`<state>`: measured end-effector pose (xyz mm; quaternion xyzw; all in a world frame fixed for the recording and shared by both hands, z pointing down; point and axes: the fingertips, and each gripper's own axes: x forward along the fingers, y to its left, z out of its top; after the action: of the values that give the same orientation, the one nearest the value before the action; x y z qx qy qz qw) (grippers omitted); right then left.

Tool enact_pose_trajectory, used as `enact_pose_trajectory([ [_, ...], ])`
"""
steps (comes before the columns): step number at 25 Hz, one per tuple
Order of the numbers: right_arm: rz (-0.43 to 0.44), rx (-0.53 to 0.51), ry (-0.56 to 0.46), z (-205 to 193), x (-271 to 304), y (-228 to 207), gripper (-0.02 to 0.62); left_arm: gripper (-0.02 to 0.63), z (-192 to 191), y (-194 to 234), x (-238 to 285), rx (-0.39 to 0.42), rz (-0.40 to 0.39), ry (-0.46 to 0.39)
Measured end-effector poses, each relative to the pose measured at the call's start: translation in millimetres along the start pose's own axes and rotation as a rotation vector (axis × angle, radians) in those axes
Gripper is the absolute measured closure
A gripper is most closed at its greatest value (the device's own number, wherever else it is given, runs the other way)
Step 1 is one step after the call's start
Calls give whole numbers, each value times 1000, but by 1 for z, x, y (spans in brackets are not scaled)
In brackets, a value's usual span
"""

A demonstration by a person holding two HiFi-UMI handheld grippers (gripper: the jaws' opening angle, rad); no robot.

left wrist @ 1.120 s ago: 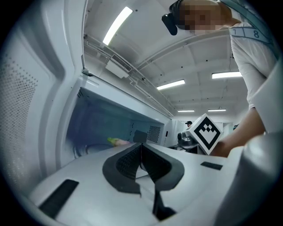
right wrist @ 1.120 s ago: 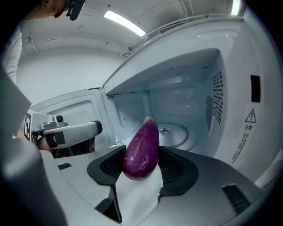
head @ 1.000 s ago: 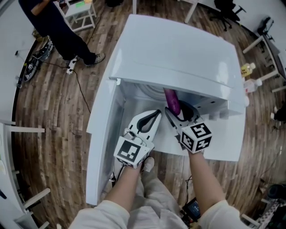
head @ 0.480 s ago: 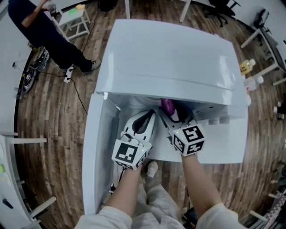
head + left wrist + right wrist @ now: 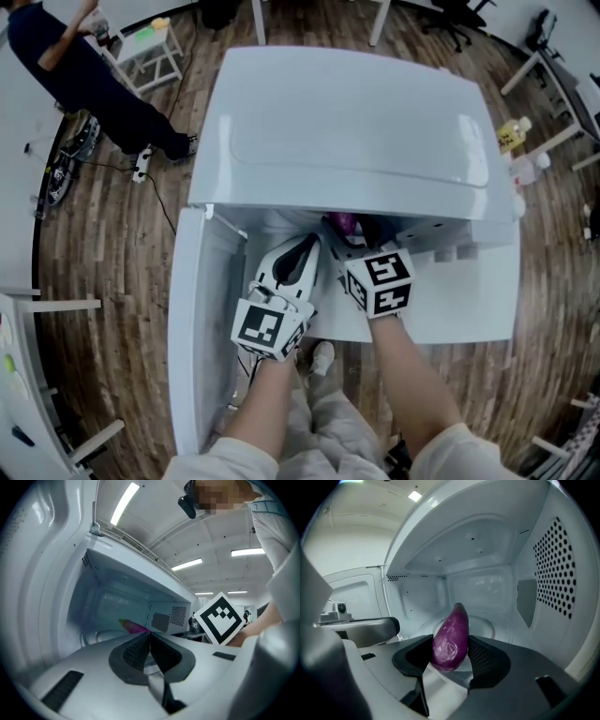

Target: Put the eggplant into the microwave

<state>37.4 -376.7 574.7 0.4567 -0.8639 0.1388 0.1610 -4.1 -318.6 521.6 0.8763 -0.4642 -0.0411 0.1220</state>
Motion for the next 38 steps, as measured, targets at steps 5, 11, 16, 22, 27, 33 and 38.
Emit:
enact_pose_trajectory([
  [5, -21, 3, -19, 1, 5, -1, 348, 600, -1, 1, 1, 1, -1, -2],
  [11, -29, -11, -66, 1, 1, -1, 344, 600, -11, 9, 2, -19, 20, 10],
  [16, -25, -17, -63, 2, 0, -2, 329, 600, -13, 6, 5, -20, 7, 12],
  [22, -19, -10, -84, 0, -7, -1, 328, 600, -8, 5, 7, -11, 0, 10],
  [27, -7, -11, -103, 4, -11, 3, 328, 600, -7, 4, 6, -7, -7, 11],
  [33, 6, -19, -118, 6, -16, 7, 329, 600, -10, 3, 5, -12, -5, 17],
  [38, 10, -21, -126, 9, -20, 8, 330, 600, -8, 2, 4, -9, -5, 19],
])
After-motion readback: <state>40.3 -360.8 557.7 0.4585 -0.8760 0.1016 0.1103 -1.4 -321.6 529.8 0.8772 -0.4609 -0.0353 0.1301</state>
